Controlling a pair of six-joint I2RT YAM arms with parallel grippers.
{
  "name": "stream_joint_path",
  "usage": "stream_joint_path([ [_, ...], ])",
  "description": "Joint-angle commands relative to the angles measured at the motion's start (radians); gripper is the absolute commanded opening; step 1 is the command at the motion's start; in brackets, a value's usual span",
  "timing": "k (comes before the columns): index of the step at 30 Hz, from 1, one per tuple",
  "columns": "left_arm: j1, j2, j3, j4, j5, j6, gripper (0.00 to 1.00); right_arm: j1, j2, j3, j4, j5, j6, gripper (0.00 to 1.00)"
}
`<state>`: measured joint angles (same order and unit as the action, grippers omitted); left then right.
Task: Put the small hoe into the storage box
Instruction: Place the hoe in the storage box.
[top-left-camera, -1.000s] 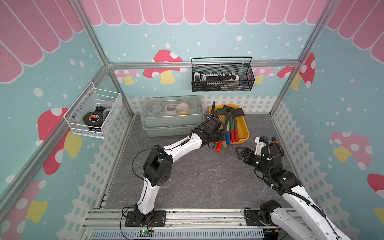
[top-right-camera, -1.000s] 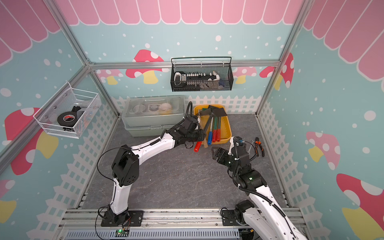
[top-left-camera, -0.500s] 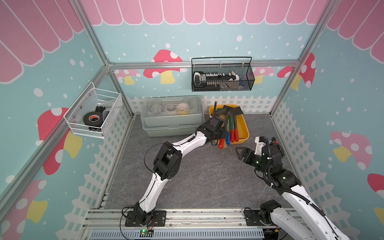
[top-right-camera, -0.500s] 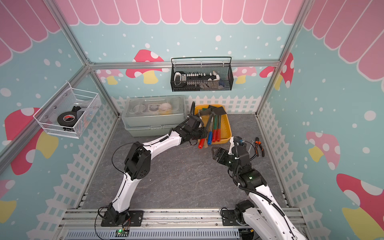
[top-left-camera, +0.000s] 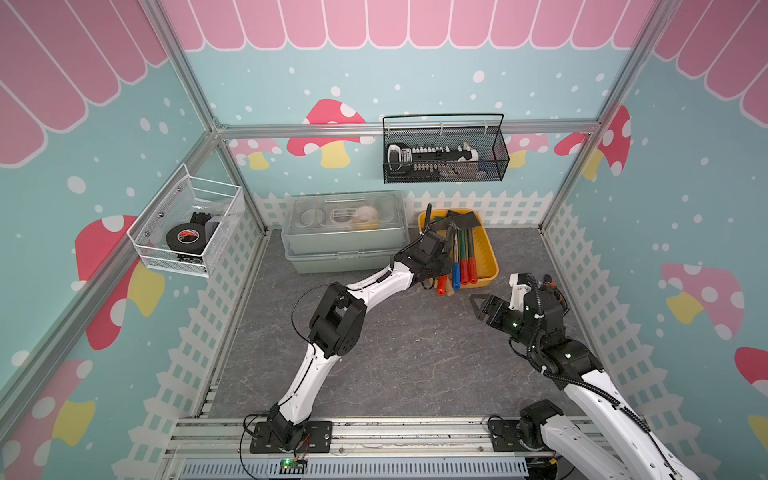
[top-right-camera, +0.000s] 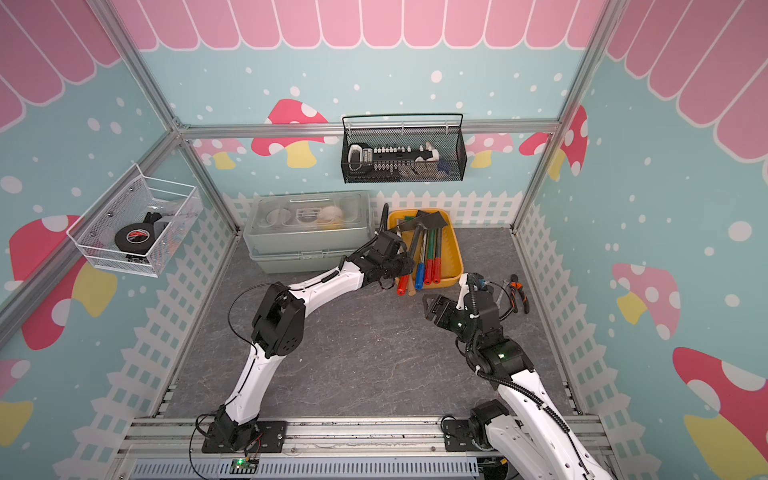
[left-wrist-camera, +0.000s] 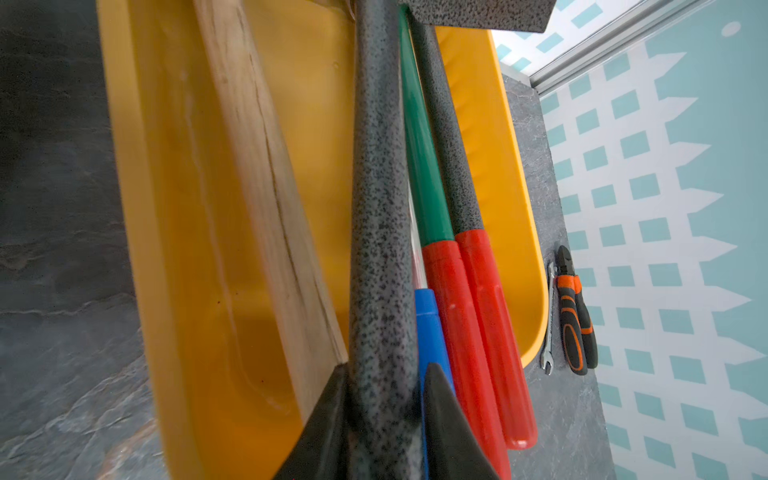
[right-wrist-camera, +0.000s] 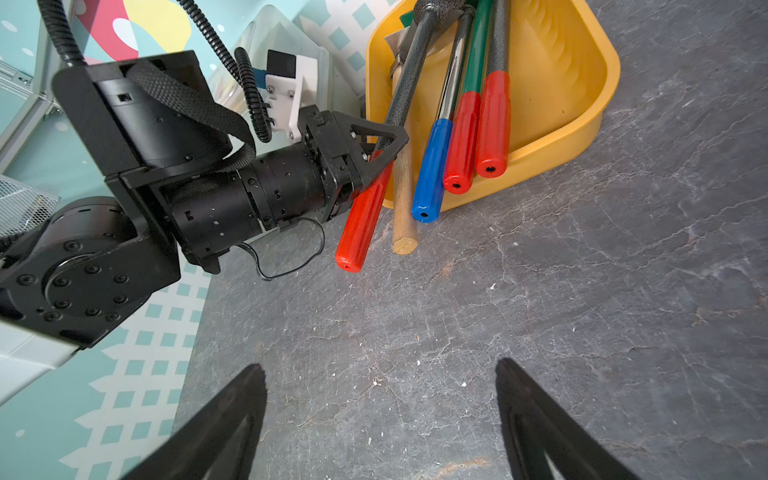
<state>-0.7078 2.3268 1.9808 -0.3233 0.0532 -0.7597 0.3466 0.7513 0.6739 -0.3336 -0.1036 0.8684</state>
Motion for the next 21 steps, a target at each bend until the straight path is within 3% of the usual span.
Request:
stream_joint_path([
  [1,0.015,-0.025,0.021,0.076,-0.046,-0.014,0.0,-0.007,-0.005,-0.013,-0.01,-0.004,-0.005,0.85],
  [21,0.049,0.079,0.173,-0.051,-0.01,-0.03,0.0,-0.012,-0.007,-0.028,-0.009,-0.009,-0.005,0.85],
])
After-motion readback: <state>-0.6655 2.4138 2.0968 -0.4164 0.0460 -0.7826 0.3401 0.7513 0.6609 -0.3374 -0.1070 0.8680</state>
